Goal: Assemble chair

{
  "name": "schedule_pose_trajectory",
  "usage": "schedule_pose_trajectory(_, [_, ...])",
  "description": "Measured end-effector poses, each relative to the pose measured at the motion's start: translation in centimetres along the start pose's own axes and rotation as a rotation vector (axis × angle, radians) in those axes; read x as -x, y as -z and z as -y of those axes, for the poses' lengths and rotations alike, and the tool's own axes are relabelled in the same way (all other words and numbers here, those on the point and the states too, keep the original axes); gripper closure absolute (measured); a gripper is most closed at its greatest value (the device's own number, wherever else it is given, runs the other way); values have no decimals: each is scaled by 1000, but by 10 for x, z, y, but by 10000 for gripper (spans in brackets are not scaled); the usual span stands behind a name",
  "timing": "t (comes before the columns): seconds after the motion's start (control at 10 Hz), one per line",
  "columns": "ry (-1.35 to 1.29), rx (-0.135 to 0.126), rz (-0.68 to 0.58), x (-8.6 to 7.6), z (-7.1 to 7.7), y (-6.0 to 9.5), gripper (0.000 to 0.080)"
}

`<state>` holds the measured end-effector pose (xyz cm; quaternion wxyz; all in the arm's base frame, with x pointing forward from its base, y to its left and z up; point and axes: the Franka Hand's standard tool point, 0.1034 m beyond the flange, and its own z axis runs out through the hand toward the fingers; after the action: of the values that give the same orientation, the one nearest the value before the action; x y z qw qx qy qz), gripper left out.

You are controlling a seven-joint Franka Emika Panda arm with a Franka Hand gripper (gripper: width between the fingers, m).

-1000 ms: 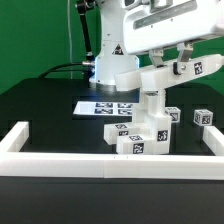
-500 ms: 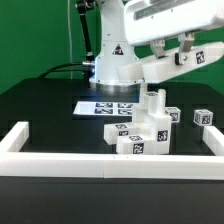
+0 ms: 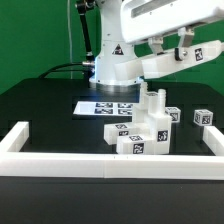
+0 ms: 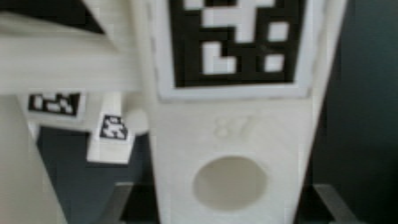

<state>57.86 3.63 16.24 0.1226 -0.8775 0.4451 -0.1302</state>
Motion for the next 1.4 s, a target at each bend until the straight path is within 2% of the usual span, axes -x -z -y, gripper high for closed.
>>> schedule_pose_trajectory(0.5, [-16, 19, 28, 2, -2, -3, 508])
schedule_pose_trajectory(0.6, [-40, 73, 69, 14, -1, -6, 508])
schedule_pose_trajectory(0.7, [-44, 118, 91, 19, 0, -7, 508])
schedule_pose_trajectory(0.8, [-77, 227, 132, 27, -6, -8, 508])
schedule_pose_trajectory(0.9, [-85, 336, 152, 27, -8, -6, 508])
schedule_pose_trajectory(1.0, [-67, 369, 160, 25, -4, -9, 508])
schedule_pose_trajectory(1.4, [-50, 371, 165, 24, -4, -12, 508])
